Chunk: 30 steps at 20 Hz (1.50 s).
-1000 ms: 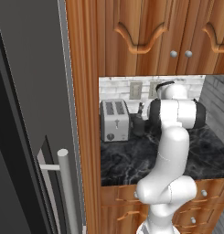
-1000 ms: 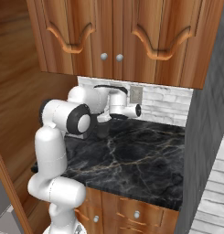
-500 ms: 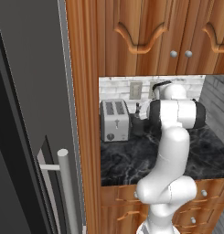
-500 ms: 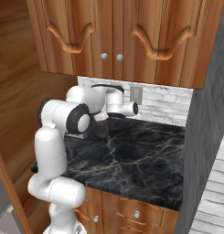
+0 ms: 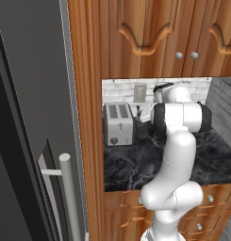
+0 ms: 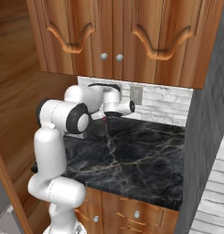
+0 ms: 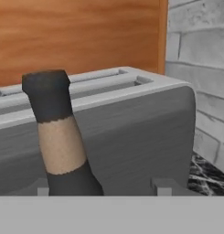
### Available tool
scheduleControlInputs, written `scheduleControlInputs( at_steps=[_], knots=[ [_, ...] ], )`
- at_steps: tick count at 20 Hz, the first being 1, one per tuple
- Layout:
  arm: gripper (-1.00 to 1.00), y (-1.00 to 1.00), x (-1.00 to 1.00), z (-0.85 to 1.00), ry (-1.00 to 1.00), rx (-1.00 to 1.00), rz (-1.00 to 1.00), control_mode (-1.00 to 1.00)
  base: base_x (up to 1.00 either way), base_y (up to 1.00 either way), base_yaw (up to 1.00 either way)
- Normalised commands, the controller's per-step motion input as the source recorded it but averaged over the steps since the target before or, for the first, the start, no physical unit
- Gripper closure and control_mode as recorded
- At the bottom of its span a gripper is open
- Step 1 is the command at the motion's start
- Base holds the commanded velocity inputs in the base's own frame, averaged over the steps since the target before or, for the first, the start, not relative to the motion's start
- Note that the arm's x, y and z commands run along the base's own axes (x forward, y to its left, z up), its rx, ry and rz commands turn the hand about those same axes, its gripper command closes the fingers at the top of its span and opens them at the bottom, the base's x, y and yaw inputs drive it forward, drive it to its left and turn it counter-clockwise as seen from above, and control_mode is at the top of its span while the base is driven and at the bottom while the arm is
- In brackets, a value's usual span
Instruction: Place the liquors on the top shelf of the fridge to keep them out of children's reach, and place the apple on lower shelves for easy access.
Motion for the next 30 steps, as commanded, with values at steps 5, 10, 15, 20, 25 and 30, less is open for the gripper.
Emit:
scheduleControlInputs(
  at_steps=[5,10,15,20,25,30],
  knots=[
    [1.0,-0.01,-0.23,0.02,-0.01,0.0,0.0,-1.0,0.0,0.0,0.0],
    [1.0,-0.1,-0.98,0.36,-0.02,0.0,-0.04,-1.0,0.0,0.0,0.0],
    [1.0,-0.08,-0.89,0.96,-0.03,0.0,-0.21,-1.0,0.0,0.0,0.0],
    [1.0,-0.07,-0.98,0.92,0.0,0.0,-0.37,-1.0,0.0,0.0,0.0],
    [1.0,0.0,-1.0,0.62,0.03,0.0,-0.4,-1.0,0.0,0.0,0.0],
    [1.0,0.0,-0.9,0.77,0.0,0.0,-0.38,-1.0,0.0,0.0,0.0]
  ],
)
